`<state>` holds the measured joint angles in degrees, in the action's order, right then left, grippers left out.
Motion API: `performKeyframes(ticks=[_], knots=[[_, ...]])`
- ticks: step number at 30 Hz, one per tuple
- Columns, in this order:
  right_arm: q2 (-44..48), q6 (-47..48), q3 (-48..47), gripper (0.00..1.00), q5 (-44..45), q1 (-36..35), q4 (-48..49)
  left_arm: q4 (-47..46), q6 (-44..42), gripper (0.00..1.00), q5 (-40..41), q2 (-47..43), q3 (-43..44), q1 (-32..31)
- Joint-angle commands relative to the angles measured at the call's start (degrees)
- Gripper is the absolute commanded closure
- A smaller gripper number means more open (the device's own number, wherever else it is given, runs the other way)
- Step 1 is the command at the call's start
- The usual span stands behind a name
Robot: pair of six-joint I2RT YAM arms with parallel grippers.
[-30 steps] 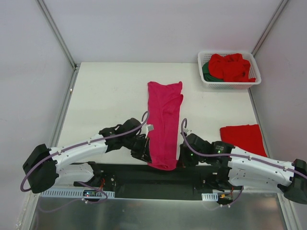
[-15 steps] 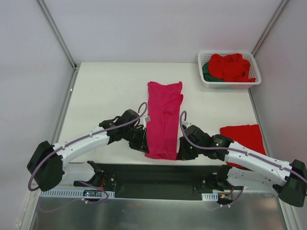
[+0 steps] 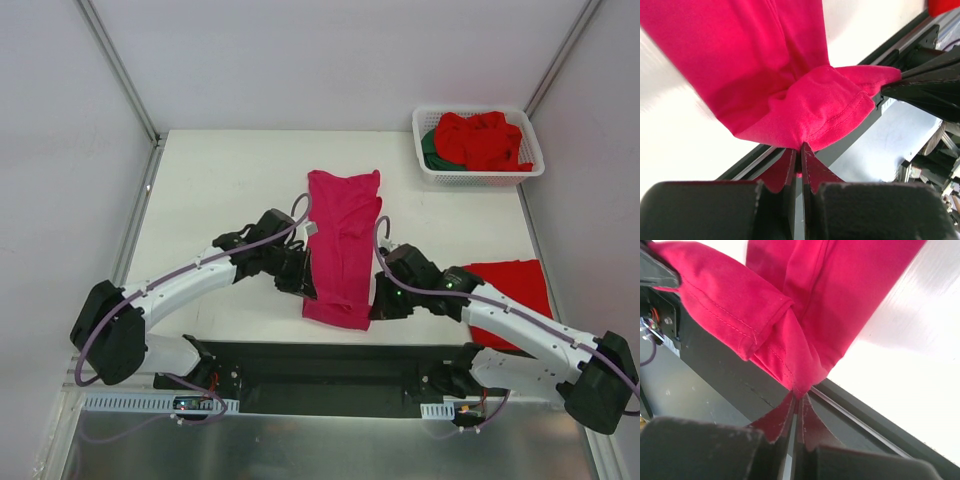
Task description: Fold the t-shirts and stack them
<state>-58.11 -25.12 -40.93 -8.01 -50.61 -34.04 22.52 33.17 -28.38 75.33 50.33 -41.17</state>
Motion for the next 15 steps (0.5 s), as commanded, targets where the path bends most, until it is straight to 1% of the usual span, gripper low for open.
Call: performKeyframes(ticks=[1,10,15], knots=[[-1.39,4.37,-4.42,0.99,-2.09,2.88,0.91,0.24,-2.23,1.00,-0.80,0.69,2.15,1.35],[-6.66,8.33,-8.20,0.99,-4.73,6.75,1.43,0.33,-3.20,1.00,-0.62,2.72,2.93,3.02],[-8.69,9.48,-8.99,0.99,-6.05,8.33,2.31,0.41,-3.81,1.00,-0.45,4.29,4.87,4.08]])
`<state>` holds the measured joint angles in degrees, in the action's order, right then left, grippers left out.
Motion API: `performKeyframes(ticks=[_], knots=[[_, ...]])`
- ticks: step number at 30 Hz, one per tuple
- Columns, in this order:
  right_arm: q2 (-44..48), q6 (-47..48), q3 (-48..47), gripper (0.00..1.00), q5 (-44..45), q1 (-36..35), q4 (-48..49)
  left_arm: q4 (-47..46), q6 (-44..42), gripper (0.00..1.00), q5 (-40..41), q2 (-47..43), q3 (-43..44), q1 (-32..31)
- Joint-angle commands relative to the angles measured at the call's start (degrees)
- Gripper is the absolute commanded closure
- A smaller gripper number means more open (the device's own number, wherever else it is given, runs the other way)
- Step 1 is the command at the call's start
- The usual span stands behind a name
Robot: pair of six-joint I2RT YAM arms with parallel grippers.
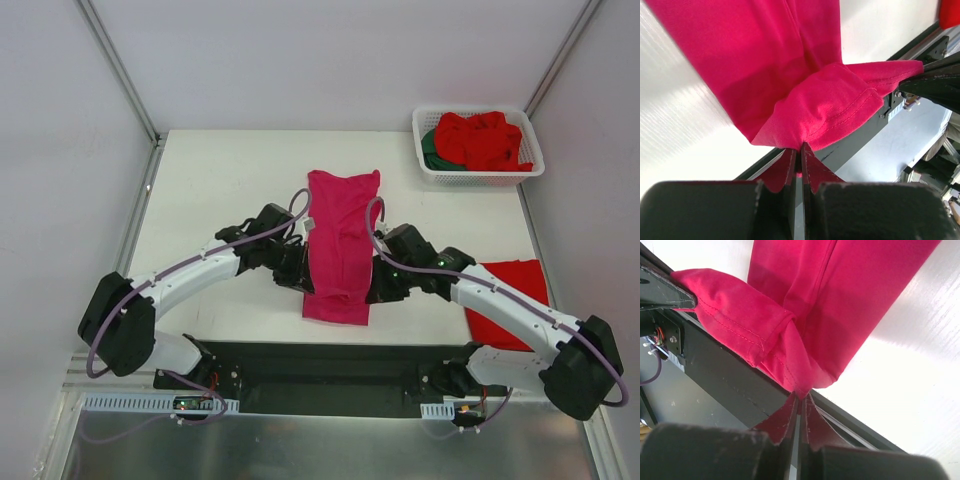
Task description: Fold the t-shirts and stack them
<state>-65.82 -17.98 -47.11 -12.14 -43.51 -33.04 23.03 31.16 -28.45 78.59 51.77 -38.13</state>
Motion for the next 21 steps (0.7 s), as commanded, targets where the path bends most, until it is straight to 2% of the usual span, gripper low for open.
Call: performKeyframes(ticks=[1,21], knots=[[-1.67,2.59,-3.07,0.99,-2.18,1.40,1.48,-0.09,-1.80,1.00,-0.47,1.30,3.78,1.56],[-9.85,6.81,-8.69,0.99,-7.54,8.87,3.42,1.14,-4.17,1.00,-3.72,9.39,10.81,6.04]])
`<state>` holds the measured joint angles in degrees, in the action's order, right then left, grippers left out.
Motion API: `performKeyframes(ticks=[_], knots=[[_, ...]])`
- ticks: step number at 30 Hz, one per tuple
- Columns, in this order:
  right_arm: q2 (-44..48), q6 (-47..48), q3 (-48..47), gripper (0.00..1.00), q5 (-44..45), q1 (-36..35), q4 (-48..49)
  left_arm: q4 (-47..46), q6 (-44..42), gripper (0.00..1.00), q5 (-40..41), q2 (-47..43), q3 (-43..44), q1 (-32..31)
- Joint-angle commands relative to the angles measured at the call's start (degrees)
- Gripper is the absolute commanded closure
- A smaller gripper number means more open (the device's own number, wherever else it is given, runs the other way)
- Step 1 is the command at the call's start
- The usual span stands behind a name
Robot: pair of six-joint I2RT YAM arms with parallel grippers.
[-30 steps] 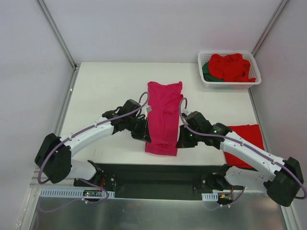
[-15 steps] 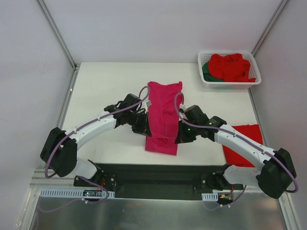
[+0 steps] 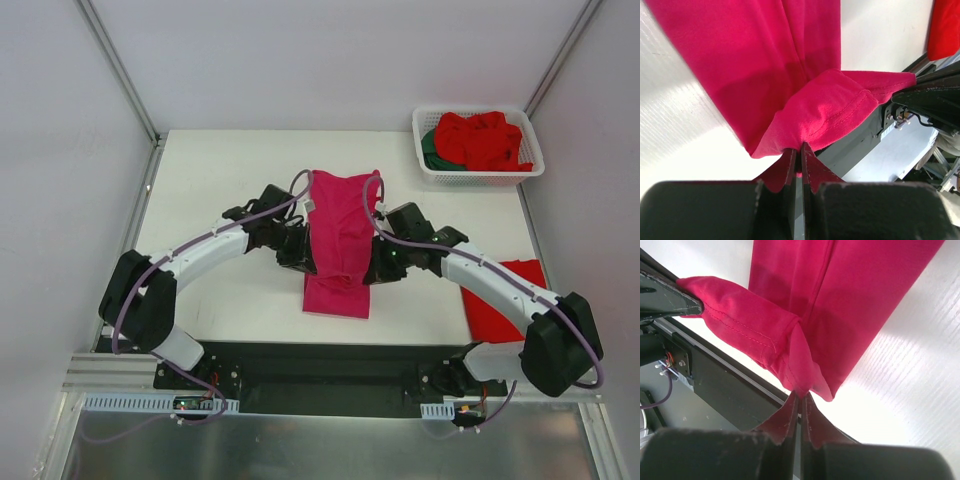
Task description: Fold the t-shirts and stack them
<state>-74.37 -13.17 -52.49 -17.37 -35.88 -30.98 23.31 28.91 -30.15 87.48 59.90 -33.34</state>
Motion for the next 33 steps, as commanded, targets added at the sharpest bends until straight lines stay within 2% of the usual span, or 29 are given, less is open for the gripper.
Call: performKeyframes(ticks=[1,33], knots=[[-2.09,2.09,-3.58,0.99,-2.67,1.42,1.36,0.86,-2.18,1.00,-2.02,0.58,2.77,1.44],[-13.96,3.85,-7.36,0.99,-8.03,6.79,5.49,2.44,-4.38,1.00,-5.36,10.95,8.22,5.04]])
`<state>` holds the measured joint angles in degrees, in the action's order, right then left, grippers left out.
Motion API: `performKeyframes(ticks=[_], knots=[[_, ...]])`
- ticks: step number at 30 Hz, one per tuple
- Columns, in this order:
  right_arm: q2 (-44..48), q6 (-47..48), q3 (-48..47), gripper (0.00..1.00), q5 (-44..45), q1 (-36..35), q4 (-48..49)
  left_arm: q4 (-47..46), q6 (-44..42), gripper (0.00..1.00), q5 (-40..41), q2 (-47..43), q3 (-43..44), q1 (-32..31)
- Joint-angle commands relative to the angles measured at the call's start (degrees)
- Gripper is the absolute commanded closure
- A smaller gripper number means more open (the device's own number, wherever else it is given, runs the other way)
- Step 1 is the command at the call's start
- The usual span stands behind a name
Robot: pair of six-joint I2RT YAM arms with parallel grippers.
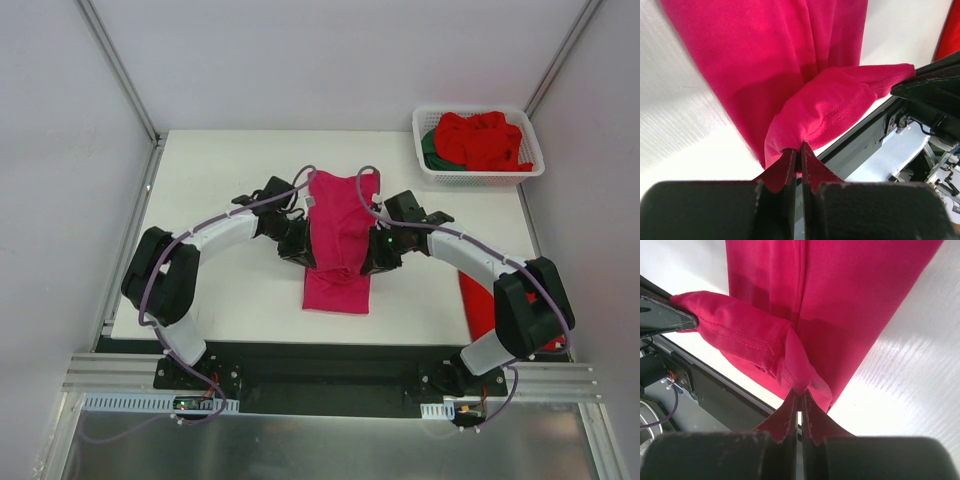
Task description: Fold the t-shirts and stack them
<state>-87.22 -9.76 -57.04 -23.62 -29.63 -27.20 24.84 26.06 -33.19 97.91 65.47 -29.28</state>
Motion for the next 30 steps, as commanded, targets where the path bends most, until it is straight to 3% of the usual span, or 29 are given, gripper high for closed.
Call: performKeyframes(ticks=[1,30], knots=[[-1.46,0.44,-3.08,0.99,-1.96,0.62,1.71,1.00,-1.54,1.00,-2.58,0.70,2.99,1.06],[-7.44,0.62,-4.49,0.99,-3.89,4.49,3.38,3.64,-2.69,1.00,-5.31,8.35,9.85,4.05]])
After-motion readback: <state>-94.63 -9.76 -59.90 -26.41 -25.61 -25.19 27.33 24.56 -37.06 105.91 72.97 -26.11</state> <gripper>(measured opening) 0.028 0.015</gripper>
